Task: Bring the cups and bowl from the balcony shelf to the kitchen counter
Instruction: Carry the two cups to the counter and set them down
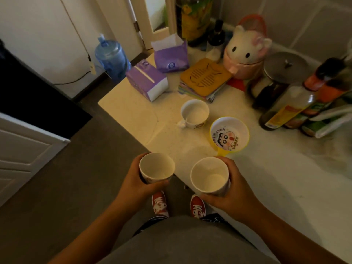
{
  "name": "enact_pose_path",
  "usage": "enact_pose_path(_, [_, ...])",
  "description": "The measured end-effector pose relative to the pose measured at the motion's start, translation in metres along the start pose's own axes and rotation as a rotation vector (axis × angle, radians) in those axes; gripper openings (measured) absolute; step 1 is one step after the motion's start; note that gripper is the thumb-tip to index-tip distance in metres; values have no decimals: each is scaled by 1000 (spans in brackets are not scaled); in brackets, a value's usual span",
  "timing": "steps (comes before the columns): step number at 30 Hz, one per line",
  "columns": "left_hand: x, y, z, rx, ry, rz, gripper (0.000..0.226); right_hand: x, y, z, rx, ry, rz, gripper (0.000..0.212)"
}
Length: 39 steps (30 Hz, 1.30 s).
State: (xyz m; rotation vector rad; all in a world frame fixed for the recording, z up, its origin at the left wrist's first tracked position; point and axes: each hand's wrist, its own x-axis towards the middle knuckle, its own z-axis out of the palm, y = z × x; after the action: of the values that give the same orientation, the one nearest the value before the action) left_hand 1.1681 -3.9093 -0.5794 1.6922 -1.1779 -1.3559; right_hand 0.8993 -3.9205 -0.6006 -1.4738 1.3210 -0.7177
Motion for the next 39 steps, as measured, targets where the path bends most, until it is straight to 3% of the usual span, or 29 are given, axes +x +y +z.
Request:
enact_pose_path(9, [99, 13, -22, 226, -296, 178, 83, 14, -5, 41, -97, 319, 166, 89])
enact_pose_path(14, [142, 13, -27, 336, -473, 275, 83, 18, -22, 80, -26, 540, 300, 86])
enact_pose_path(20, [163, 11, -25, 393, -566, 433, 75, 14, -34, 114, -15, 728, 383, 86])
enact_pose_path(39, [175, -7, -24, 490, -593, 447, 90, 15, -30, 128, -54, 850, 508, 91])
